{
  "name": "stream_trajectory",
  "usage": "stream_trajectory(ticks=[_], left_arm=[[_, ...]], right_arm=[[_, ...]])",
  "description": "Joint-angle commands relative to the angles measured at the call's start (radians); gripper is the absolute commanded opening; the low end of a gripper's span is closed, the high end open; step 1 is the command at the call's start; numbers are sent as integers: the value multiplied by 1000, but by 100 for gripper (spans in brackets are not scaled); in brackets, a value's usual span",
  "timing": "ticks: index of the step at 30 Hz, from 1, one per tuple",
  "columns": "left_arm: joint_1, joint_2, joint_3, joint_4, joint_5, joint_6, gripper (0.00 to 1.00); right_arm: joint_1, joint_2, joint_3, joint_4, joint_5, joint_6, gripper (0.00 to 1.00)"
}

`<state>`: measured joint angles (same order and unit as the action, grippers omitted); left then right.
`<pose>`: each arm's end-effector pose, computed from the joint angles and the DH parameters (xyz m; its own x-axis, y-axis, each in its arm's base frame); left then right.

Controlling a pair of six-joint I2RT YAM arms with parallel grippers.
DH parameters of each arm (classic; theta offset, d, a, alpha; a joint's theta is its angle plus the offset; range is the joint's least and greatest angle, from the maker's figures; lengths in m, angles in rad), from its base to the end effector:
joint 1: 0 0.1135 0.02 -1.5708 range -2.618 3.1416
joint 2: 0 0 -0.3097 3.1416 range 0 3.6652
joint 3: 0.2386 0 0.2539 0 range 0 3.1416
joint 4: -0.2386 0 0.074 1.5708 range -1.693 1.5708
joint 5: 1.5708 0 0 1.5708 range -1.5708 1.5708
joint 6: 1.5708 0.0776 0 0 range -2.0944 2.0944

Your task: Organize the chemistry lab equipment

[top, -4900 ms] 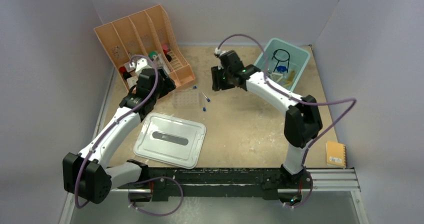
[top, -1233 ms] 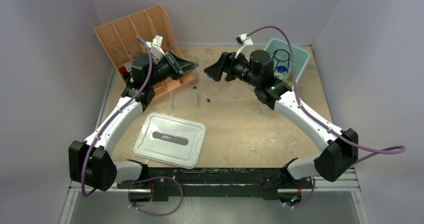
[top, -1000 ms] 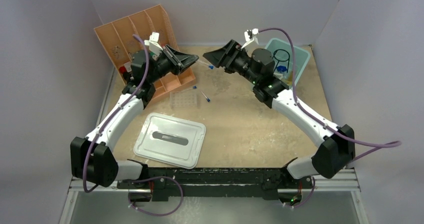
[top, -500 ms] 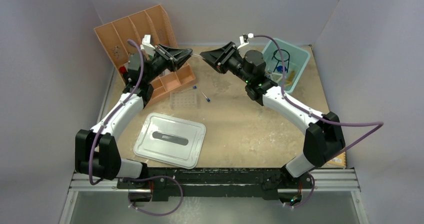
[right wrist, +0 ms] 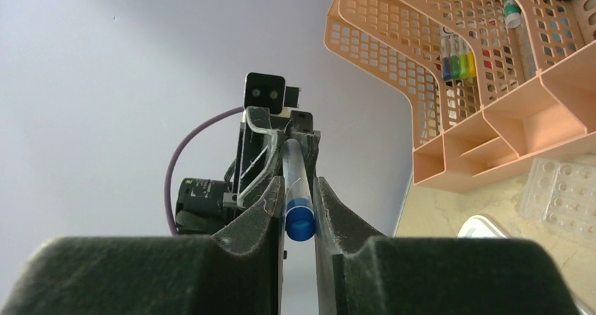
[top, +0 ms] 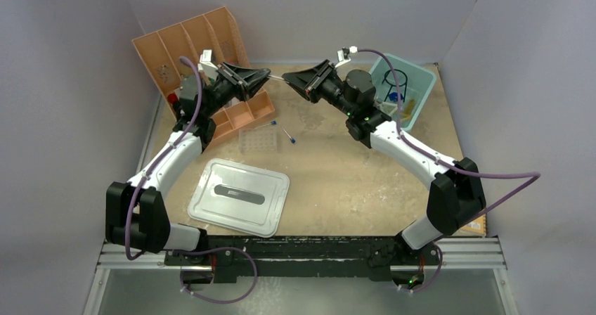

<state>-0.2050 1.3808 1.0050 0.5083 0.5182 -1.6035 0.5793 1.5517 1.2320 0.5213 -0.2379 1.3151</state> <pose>0.3380 -0.1095 0.4016 -0.6614 -0.7493 -0.0330 0.1078 -0.0514 -0.9928 0.3361 0.2417 0.4325 -0.6593 0.6923 -0.2934 -0.3455 0.0677 0.9360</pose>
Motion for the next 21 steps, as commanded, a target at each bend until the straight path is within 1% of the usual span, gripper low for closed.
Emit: stream_trajectory(ticks=[1, 3, 5, 6, 7, 8, 10, 12, 14, 15, 17, 21], left_arm=[[12, -29, 26, -57, 2, 99, 31], [15, -36, 52, -187, -15, 212, 53], [22, -45, 107, -419, -77, 415, 64], [24, -50, 134, -532, -120, 480, 67], [26, -55, 157, -641, -181, 593, 68], [28, -62, 180, -743, -252, 672, 69], [30, -77, 212, -896, -409, 801, 71], [30, -97, 227, -999, -560, 886, 71], [30, -121, 231, -1071, -665, 945, 71], [30, -130, 229, -1088, -698, 964, 72], [30, -150, 226, -1103, -721, 990, 72], [30, -182, 207, -1094, -693, 991, 71]], right_arm=[[-4, -4, 43, 30, -72, -23, 6], [-10, -6, 44, -29, -79, -75, 6], [-18, -9, 50, -116, -75, -163, 6], [-21, -8, 59, -185, -66, -210, 6], [-23, -2, 75, -245, -54, -277, 6], [-24, 8, 97, -321, -41, -341, 6], [-24, 49, 169, -455, -28, -481, 7], [-21, 115, 269, -640, 46, -639, 7], [-13, 191, 362, -792, 57, -768, 7], [-10, 226, 410, -862, 74, -820, 8], [7, 293, 489, -983, 105, -894, 8], [73, 392, 597, -1072, 191, -970, 9]])
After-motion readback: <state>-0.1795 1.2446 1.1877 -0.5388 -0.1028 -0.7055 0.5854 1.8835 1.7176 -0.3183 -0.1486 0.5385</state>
